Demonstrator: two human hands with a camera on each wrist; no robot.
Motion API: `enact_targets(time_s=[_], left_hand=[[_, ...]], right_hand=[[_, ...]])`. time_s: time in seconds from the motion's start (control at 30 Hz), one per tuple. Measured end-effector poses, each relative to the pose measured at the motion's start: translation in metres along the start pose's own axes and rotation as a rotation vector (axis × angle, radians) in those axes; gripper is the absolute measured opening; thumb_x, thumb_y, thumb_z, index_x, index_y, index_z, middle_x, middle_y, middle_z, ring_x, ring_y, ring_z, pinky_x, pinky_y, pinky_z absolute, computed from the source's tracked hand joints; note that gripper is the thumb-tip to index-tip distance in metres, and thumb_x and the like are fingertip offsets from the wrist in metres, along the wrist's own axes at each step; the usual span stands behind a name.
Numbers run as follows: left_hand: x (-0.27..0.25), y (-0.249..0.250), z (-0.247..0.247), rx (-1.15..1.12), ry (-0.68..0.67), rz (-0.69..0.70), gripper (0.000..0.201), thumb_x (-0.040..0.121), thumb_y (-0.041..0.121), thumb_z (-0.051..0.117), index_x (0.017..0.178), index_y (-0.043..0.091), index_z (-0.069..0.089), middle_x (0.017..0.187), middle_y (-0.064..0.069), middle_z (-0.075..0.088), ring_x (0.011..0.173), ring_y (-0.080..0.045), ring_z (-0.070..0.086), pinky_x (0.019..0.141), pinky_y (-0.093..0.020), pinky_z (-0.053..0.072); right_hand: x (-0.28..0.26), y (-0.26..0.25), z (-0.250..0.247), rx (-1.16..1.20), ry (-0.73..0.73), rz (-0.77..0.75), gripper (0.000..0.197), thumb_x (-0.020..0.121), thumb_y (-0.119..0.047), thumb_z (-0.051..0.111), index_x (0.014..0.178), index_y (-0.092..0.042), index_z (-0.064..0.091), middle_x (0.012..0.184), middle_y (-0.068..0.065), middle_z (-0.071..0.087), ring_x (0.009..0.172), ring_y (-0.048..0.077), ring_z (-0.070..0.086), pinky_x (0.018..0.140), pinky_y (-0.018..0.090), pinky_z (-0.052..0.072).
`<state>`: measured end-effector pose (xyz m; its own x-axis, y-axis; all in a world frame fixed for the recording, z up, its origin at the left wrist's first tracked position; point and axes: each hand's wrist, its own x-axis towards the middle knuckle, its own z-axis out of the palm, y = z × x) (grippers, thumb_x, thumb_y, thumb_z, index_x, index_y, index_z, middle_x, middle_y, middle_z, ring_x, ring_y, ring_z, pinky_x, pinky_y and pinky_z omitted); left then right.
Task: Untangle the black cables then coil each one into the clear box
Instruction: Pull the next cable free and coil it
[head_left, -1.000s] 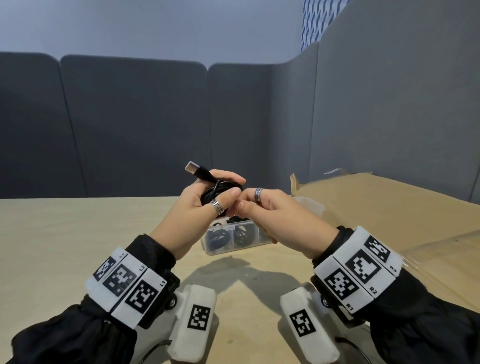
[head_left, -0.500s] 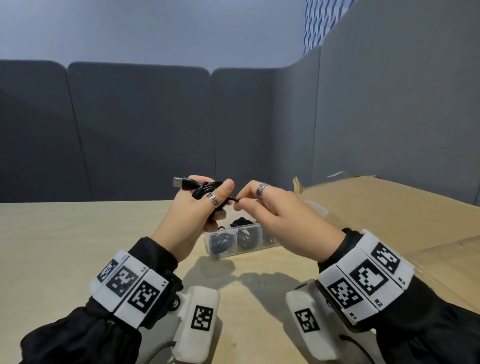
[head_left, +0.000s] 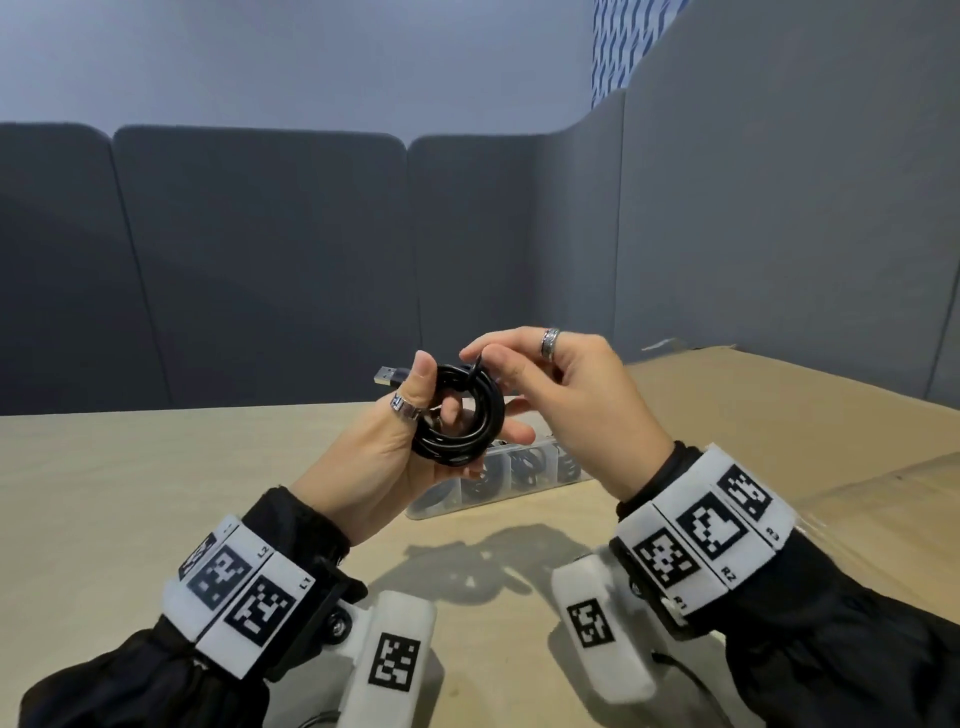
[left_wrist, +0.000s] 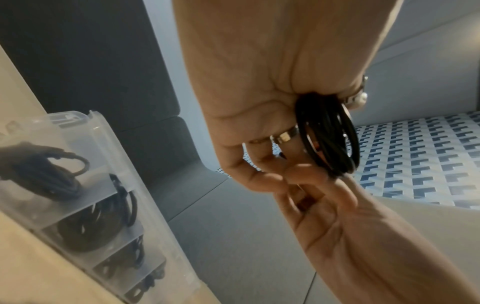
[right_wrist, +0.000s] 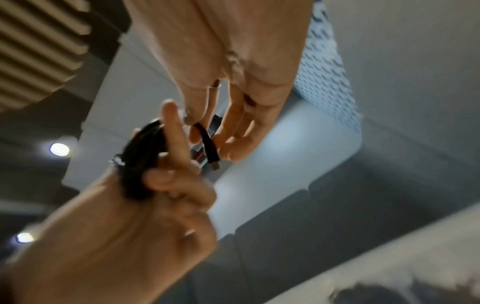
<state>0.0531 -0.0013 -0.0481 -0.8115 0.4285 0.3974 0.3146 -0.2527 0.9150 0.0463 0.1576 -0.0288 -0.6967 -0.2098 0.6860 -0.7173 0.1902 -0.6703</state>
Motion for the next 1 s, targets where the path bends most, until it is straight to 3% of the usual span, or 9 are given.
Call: enact_targets(time_s=[0.07,0.13,0.23,0.37,0.5,0.6,0.8,0.87,1.0], left_hand=[[0.001,-0.004,0.000,0.059,0.012,0.007,0.074,0.077,0.066,0.045,0.114,0.003,0.059,0.093,-0.024,0.069,0.081,-0.023,0.067,0.062,-0.026,0.049],[0.002,-0.004,0.000,0.138,0.067,0.033,0.075,0.082,0.066,0.040,0.115,0.000,0.057,0.096,-0.027,0.067,0.076,-0.024,0.066,0.059,-0.027,0.049],[0.005,-0.004,-0.002,0.222,0.166,0.065,0.076,0.086,0.060,0.033,0.116,-0.006,0.053,0.104,-0.031,0.064,0.068,-0.026,0.065,0.055,-0.027,0.049],[0.006,-0.007,-0.005,0.296,0.239,0.050,0.071,0.086,0.063,0.036,0.109,-0.003,0.054,0.093,-0.024,0.068,0.068,-0.023,0.066,0.053,-0.024,0.047],[0.006,-0.008,-0.006,0.316,0.290,0.035,0.063,0.080,0.061,0.036,0.098,0.006,0.061,0.072,-0.002,0.064,0.063,-0.017,0.062,0.051,-0.026,0.043],[0.006,-0.008,-0.003,0.287,0.282,0.019,0.068,0.080,0.058,0.038,0.107,-0.001,0.058,0.079,-0.008,0.064,0.062,-0.015,0.062,0.045,-0.026,0.040],[0.005,-0.007,-0.001,0.223,0.313,0.065,0.063,0.075,0.064,0.051,0.093,0.005,0.045,0.072,-0.011,0.049,0.063,-0.024,0.055,0.040,-0.026,0.037],[0.006,-0.008,-0.003,0.230,0.266,0.010,0.071,0.068,0.064,0.051,0.100,0.001,0.049,0.073,-0.011,0.054,0.060,-0.020,0.057,0.041,-0.026,0.040],[0.004,-0.011,-0.007,0.270,0.266,-0.069,0.074,0.066,0.066,0.064,0.103,0.003,0.054,0.088,-0.015,0.062,0.061,-0.017,0.060,0.045,-0.030,0.047]], right_hand=[[-0.003,-0.001,0.006,0.212,-0.052,0.103,0.019,0.095,-0.019,0.054,0.093,-0.012,0.071,0.075,0.008,0.065,0.042,0.020,0.047,0.058,0.033,0.055],[-0.004,-0.001,0.008,0.318,-0.054,0.169,0.019,0.095,-0.018,0.053,0.092,-0.008,0.069,0.076,0.011,0.064,0.045,0.026,0.048,0.050,0.031,0.052],[-0.003,0.000,0.010,0.387,-0.043,0.219,0.016,0.094,-0.017,0.053,0.091,-0.006,0.064,0.076,0.007,0.067,0.065,0.035,0.055,0.054,0.031,0.052],[-0.003,0.002,0.016,0.393,-0.056,0.287,0.015,0.096,-0.018,0.051,0.098,-0.006,0.059,0.072,0.004,0.068,0.067,0.028,0.057,0.055,0.032,0.047],[-0.006,0.002,0.022,0.304,-0.075,0.244,0.022,0.089,-0.027,0.062,0.094,-0.009,0.052,0.079,0.013,0.072,0.072,0.033,0.062,0.069,0.041,0.050],[-0.006,0.004,0.021,0.202,-0.055,0.205,0.021,0.086,-0.025,0.065,0.092,-0.007,0.055,0.083,0.016,0.073,0.083,0.041,0.066,0.080,0.044,0.053],[-0.001,0.011,0.010,0.043,-0.167,0.216,0.023,0.092,-0.029,0.057,0.097,-0.009,0.068,0.090,0.007,0.072,0.084,0.018,0.067,0.077,0.023,0.053],[-0.001,0.013,0.006,0.100,-0.242,0.308,0.022,0.094,-0.027,0.054,0.097,-0.010,0.068,0.078,0.004,0.065,0.063,0.008,0.057,0.058,0.013,0.044],[-0.002,0.018,0.007,0.097,-0.303,0.407,0.028,0.095,-0.029,0.052,0.109,-0.010,0.067,0.083,0.010,0.051,0.058,0.008,0.036,0.052,0.022,0.029]])
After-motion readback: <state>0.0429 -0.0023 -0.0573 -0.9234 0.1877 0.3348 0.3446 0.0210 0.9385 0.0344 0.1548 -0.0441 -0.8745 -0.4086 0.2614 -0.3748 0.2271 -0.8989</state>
